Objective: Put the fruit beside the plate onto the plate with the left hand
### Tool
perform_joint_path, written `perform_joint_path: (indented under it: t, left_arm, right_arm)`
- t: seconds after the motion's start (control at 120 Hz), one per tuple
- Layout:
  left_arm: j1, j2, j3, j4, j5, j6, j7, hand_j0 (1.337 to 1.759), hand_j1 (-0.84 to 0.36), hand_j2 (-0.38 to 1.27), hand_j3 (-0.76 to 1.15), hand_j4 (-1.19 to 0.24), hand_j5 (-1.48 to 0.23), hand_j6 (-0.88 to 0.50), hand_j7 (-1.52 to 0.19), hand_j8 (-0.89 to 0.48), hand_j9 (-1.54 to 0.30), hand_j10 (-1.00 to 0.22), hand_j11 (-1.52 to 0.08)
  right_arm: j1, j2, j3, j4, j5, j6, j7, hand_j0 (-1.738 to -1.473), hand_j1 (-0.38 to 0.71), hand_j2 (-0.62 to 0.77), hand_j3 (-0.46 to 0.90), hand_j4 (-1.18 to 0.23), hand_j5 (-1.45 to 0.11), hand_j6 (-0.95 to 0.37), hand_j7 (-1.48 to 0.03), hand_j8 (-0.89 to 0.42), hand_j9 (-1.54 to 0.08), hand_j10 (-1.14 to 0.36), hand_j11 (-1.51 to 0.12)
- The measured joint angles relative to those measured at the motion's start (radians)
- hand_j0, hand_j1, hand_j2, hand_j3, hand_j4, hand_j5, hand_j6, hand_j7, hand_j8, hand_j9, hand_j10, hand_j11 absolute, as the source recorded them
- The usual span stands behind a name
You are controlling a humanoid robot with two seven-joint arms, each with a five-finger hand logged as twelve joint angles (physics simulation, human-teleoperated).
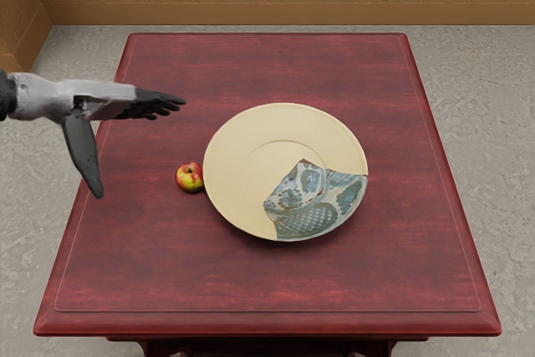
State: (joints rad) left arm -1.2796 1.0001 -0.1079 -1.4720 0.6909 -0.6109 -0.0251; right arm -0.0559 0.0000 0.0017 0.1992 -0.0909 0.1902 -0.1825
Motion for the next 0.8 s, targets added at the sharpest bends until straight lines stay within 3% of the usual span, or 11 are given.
perform_joint_path:
  t: [0.208,0.267,0.408,0.45,0.5,0.617,0.8]
  left_arm:
    - [-0.004,0.001,-0.001,-0.029,0.078,0.000,0.015,1.658,0.35,0.00,0.00,0.00,0.00,-0.01,0.00,-0.01,0.00,0.00,0.00]
    - [-0.029,0.002,-0.003,-0.034,0.101,0.000,0.120,1.658,0.35,0.00,0.00,0.00,0.00,-0.01,0.00,-0.01,0.00,0.00,0.00]
    - [-0.056,0.018,-0.057,-0.107,0.077,0.000,0.442,1.658,0.35,0.00,0.00,-0.01,0.00,-0.01,0.00,-0.01,0.00,0.00,0.00]
    - [-0.064,0.022,-0.068,-0.148,0.066,0.000,0.506,1.658,0.35,0.00,0.00,-0.01,0.00,-0.01,0.00,-0.01,0.00,0.00,0.00]
    - [-0.066,0.010,-0.075,-0.181,0.040,0.005,0.556,1.658,0.35,0.00,0.00,-0.01,0.00,-0.01,0.00,-0.01,0.00,0.00,0.00]
    - [-0.064,-0.153,-0.078,-0.213,0.015,0.062,0.610,1.658,0.35,0.00,0.00,-0.01,0.00,-0.01,0.00,-0.01,0.00,0.00,0.00]
    - [-0.058,-0.164,-0.081,-0.223,0.066,0.225,0.631,1.658,0.35,0.00,0.00,0.00,0.00,-0.01,0.00,0.00,0.00,0.00,0.00]
  right_arm:
    - [0.002,0.000,0.000,0.000,-0.001,0.000,0.000,-1.658,-0.33,0.00,0.00,-0.01,-0.02,-0.01,-0.02,-0.01,-0.02,-0.01,-0.02]
    - [0.002,0.000,0.000,0.000,-0.001,0.000,0.000,-1.658,-0.33,0.00,0.00,-0.01,-0.02,-0.01,-0.02,-0.01,-0.02,-0.01,-0.02]
    - [0.002,0.000,0.000,0.000,-0.001,0.000,0.000,-1.658,-0.33,0.00,0.00,-0.01,-0.02,-0.01,-0.02,-0.01,-0.02,-0.01,-0.02]
    - [0.002,0.000,0.000,0.000,-0.001,0.000,0.000,-1.658,-0.33,0.00,0.00,-0.01,-0.02,-0.01,-0.02,-0.01,-0.02,-0.01,-0.02]
    - [0.002,0.000,0.000,0.000,-0.001,0.000,0.000,-1.658,-0.33,0.00,0.00,-0.01,-0.02,-0.01,-0.02,-0.01,-0.02,-0.01,-0.02]
    - [0.001,0.000,0.000,0.000,-0.001,0.000,0.000,-1.658,-0.33,0.00,0.00,-0.01,-0.02,-0.01,-0.02,-0.01,-0.02,-0.01,-0.02]
    - [0.001,0.000,0.000,0.000,-0.001,0.000,0.000,-1.658,-0.33,0.00,0.00,-0.01,-0.02,-0.01,-0.02,-0.01,-0.02,-0.01,-0.02]
